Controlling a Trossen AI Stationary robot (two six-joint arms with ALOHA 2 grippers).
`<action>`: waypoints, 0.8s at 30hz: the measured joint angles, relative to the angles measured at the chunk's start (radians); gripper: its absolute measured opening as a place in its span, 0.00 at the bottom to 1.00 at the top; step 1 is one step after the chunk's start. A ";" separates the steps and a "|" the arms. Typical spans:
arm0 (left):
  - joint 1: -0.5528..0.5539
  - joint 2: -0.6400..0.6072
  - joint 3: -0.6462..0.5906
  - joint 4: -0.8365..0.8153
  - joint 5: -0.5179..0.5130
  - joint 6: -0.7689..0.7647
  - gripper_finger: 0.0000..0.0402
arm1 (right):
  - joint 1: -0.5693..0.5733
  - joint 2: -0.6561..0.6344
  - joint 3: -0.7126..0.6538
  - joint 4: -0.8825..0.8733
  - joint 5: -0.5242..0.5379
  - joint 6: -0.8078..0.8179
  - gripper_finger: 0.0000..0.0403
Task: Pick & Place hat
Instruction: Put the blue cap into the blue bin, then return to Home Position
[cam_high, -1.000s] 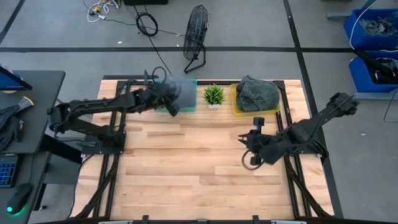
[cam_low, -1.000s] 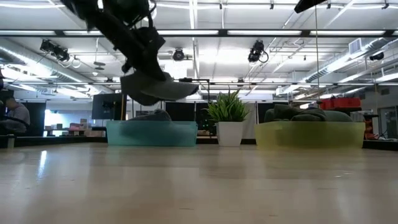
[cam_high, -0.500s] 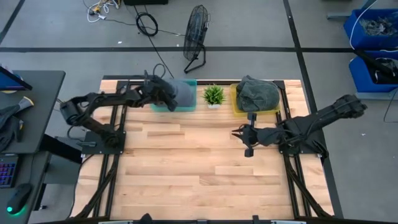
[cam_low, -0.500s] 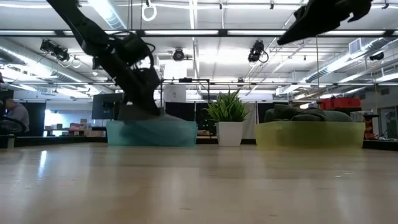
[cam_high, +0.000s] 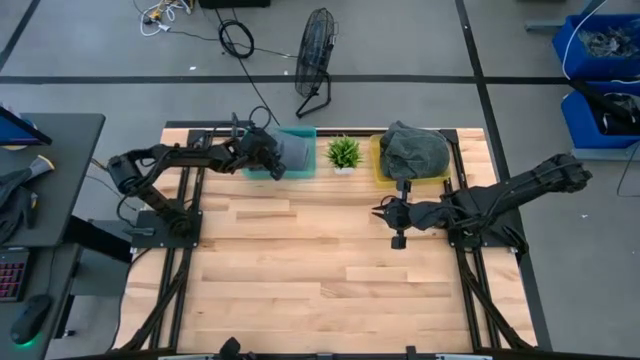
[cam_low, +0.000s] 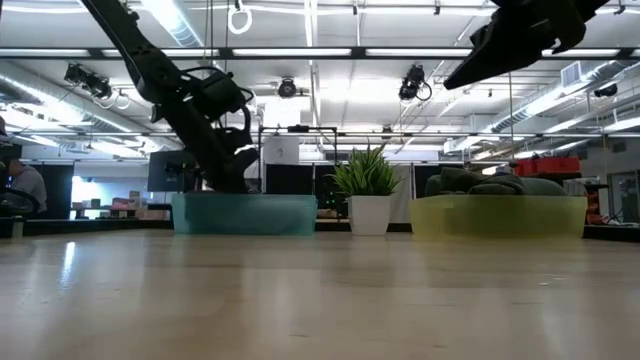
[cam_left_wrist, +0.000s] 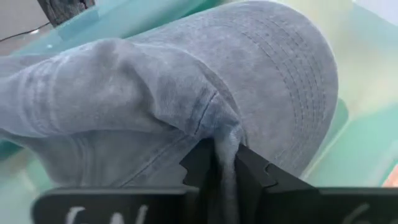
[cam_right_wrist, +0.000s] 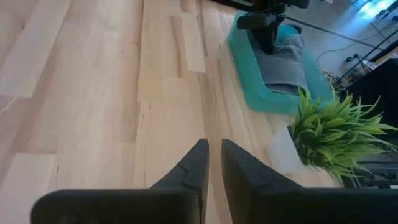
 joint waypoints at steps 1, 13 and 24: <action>-0.004 -0.011 0.000 -0.004 -0.004 0.000 0.16 | -0.002 -0.001 0.003 0.001 0.000 0.008 0.11; -0.026 -0.333 0.000 -0.119 -0.008 0.005 0.37 | -0.002 -0.037 0.433 -0.389 0.001 0.031 0.11; -0.144 -0.767 0.000 -0.192 0.044 0.002 0.34 | -0.002 -0.036 0.680 -0.428 -0.022 0.199 0.11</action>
